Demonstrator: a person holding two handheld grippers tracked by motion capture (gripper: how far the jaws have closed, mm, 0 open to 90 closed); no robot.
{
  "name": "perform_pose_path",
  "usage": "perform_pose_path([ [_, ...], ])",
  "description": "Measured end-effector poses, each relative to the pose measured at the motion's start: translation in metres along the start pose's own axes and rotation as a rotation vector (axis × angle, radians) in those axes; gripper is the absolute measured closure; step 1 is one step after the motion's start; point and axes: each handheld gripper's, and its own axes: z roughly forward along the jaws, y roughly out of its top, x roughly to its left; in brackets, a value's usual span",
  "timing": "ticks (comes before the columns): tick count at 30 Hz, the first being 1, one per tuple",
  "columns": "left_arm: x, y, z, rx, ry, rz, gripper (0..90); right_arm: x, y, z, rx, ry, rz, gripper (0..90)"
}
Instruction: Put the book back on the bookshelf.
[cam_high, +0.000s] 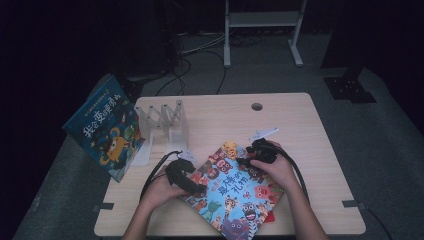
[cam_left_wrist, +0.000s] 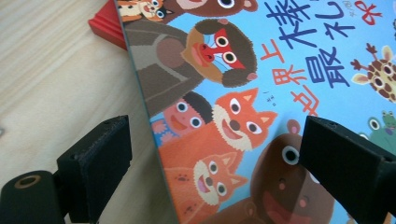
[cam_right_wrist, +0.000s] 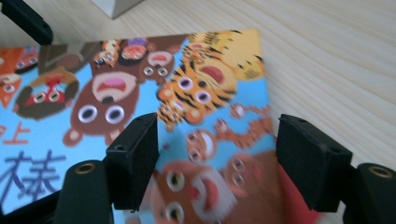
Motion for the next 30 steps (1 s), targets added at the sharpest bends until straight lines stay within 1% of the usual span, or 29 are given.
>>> perform_pose_path([
  [2, 0.000, 0.000, 0.000, 0.005, -0.008, 0.007, 8.6, -0.002, -0.006, -0.008, 0.000, -0.014, 0.003, 29.5],
  [4, -0.001, 0.000, 0.001, 0.004, -0.018, -0.001, 8.6, -0.004, -0.012, -0.017, -0.007, -0.026, 0.007, 29.7],
  [7, -0.002, 0.000, 0.002, 0.013, -0.032, 0.000, 8.6, -0.007, -0.025, -0.035, -0.027, -0.038, 0.024, 29.7],
  [13, -0.002, 0.000, 0.003, 0.012, -0.032, -0.007, 8.0, -0.009, -0.049, -0.064, -0.056, -0.047, 0.027, 29.2],
  [14, -0.002, 0.000, 0.003, 0.012, -0.032, -0.008, 8.0, -0.009, -0.052, -0.067, -0.057, -0.046, 0.029, 29.1],
  [18, -0.002, -0.001, 0.003, 0.013, -0.034, -0.013, 8.0, -0.006, -0.064, -0.079, -0.056, -0.064, 0.024, 29.0],
  [19, -0.002, -0.001, 0.003, 0.010, -0.035, -0.021, 8.0, -0.005, -0.067, -0.082, -0.061, -0.066, 0.022, 28.9],
  [23, -0.002, -0.001, 0.003, 0.011, -0.036, -0.022, 8.0, -0.001, -0.078, -0.093, -0.064, -0.077, 0.022, 29.0],
  [26, -0.002, -0.001, 0.003, 0.013, -0.036, -0.022, 8.0, 0.004, -0.086, -0.102, -0.072, -0.086, 0.015, 29.1],
  [30, -0.002, -0.001, 0.003, 0.014, -0.036, -0.024, 8.0, 0.012, -0.099, -0.114, -0.070, -0.099, 0.012, 29.0],
])
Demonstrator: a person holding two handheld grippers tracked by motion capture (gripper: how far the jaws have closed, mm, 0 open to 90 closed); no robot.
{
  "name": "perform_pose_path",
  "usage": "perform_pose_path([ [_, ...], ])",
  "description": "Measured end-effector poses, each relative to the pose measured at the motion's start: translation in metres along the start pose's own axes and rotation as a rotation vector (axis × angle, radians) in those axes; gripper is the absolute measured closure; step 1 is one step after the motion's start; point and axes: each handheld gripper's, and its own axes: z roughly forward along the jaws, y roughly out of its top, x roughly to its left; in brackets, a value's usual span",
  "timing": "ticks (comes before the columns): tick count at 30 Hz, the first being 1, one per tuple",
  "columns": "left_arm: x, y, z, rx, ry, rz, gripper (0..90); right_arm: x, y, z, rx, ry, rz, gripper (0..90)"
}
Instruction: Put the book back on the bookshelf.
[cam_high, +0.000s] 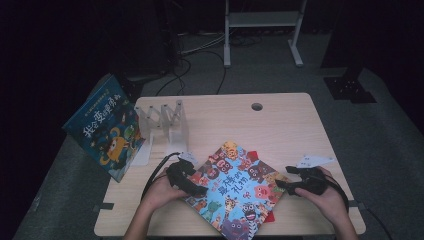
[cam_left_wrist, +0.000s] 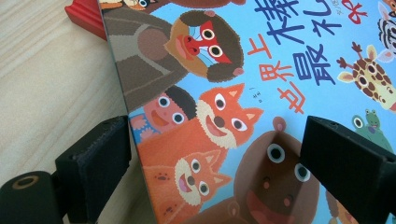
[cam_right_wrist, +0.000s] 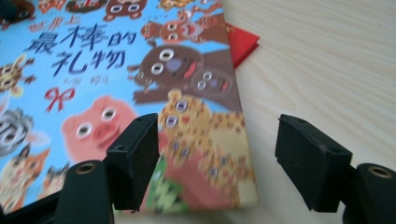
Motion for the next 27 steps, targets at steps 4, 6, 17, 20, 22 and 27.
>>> perform_pose_path([
  [4, 0.001, 0.000, 0.000, 0.000, -0.006, -0.003, 8.0, 0.008, -0.011, -0.012, 0.002, -0.009, -0.006, 28.5],
  [6, 0.001, -0.001, 0.000, -0.004, -0.009, -0.008, 8.0, 0.012, -0.016, -0.016, 0.004, -0.010, -0.006, 28.3],
  [17, 0.002, -0.001, 0.000, -0.003, -0.015, -0.013, 8.0, 0.038, -0.028, -0.012, 0.019, 0.026, -0.039, 27.9],
  [20, 0.002, -0.001, 0.000, -0.002, -0.018, -0.015, 8.0, 0.043, -0.030, -0.004, 0.034, 0.028, -0.054, 25.7],
  [22, 0.002, -0.002, 0.000, -0.002, -0.022, -0.015, 8.0, 0.044, -0.029, -0.004, 0.033, 0.020, -0.053, 25.5],
  [27, 0.004, -0.003, -0.001, 0.000, -0.026, -0.015, 7.5, 0.043, -0.028, -0.002, 0.033, 0.023, -0.050, 25.5],
])
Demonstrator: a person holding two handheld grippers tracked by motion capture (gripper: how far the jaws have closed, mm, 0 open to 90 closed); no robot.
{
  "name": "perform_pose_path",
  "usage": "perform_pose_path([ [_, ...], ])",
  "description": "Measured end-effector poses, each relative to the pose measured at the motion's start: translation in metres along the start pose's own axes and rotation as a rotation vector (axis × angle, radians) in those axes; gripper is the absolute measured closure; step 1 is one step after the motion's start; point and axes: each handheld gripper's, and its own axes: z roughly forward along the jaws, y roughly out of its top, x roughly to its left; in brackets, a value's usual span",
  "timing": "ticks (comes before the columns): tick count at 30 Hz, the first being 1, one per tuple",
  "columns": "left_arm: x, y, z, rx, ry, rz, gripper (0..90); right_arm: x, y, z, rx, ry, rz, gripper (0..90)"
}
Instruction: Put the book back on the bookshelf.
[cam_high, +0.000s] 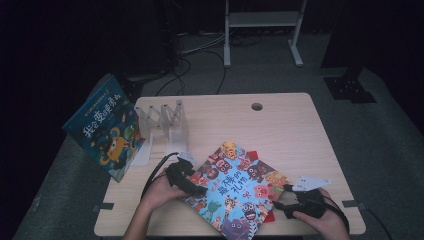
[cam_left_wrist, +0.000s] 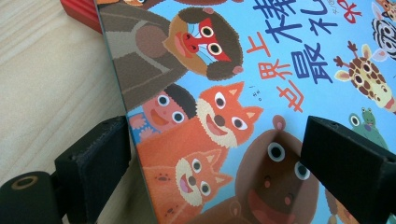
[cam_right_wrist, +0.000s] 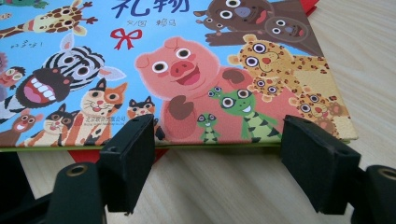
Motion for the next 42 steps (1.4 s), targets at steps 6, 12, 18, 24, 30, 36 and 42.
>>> perform_pose_path([
  [6, 0.006, -0.004, -0.005, 0.002, -0.003, -0.004, 7.1, 0.000, 0.005, 0.006, -0.004, 0.008, -0.012, 25.7],
  [12, 0.013, -0.008, -0.010, -0.002, 0.002, -0.016, 6.8, 0.002, 0.013, 0.015, -0.008, 0.016, -0.022, 25.7],
  [18, 0.021, -0.012, -0.012, -0.019, 0.000, -0.037, 6.0, 0.004, 0.021, 0.023, -0.007, 0.023, -0.033, 25.7],
  [24, 0.028, -0.012, -0.013, -0.015, -0.013, -0.041, 4.5, 0.005, 0.026, 0.029, -0.006, 0.031, -0.037, 25.7],
  [30, 0.035, -0.012, -0.013, -0.011, -0.014, -0.045, 1.6, 0.009, 0.031, 0.035, -0.010, 0.027, -0.036, 25.6],
  [36, 0.039, -0.010, -0.016, 0.002, 0.004, -0.066, 1.2, 0.012, 0.035, 0.040, -0.013, 0.022, -0.034, 25.6],
  [42, 0.041, -0.008, -0.019, -0.008, -0.005, -0.087, 1.4, 0.013, 0.038, 0.043, -0.011, 0.023, -0.035, 25.4],
])
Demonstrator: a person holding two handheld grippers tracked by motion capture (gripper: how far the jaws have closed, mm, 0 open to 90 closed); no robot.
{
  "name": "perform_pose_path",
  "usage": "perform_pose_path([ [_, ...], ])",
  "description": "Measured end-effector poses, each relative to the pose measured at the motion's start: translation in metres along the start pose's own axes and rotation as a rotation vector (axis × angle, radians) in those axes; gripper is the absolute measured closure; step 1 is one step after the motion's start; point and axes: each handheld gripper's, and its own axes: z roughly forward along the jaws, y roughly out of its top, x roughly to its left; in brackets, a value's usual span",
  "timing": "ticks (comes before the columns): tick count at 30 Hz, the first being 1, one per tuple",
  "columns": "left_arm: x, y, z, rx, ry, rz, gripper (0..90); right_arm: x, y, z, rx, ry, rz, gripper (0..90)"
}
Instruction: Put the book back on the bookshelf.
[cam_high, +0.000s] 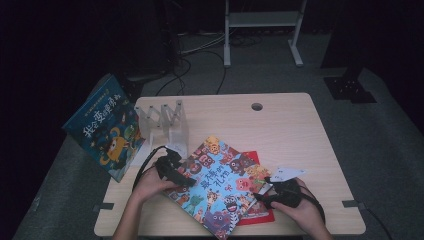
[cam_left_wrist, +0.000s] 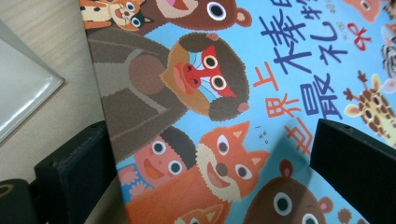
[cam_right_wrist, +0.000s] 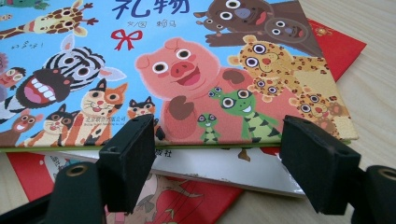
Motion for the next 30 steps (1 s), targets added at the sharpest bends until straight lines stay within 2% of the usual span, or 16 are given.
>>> perform_pose_path([
  [2, 0.000, 0.001, -0.001, -0.005, -0.007, -0.003, 1.4, 0.000, 0.000, 0.000, 0.002, 0.001, 0.005, 25.3],
  [6, -0.004, 0.007, -0.005, 0.019, 0.014, 0.019, 1.3, 0.000, 0.000, 0.000, 0.005, 0.002, 0.012, 25.3],
  [10, -0.005, 0.012, -0.015, -0.027, -0.003, 0.013, 1.4, 0.000, 0.000, 0.000, 0.004, -0.005, 0.011, 25.3],
  [17, -0.015, 0.021, -0.033, -0.072, -0.021, 0.044, 1.4, 0.000, 0.000, 0.000, 0.007, -0.005, 0.015, 25.3],
  [21, -0.019, 0.027, -0.039, -0.055, -0.007, 0.064, 1.4, 0.000, -0.001, 0.001, -0.005, -0.002, 0.021, 25.3],
  [30, -0.028, 0.044, -0.051, -0.035, -0.004, 0.114, 1.6, 0.001, 0.001, 0.002, 0.007, -0.016, 0.029, 25.2],
])
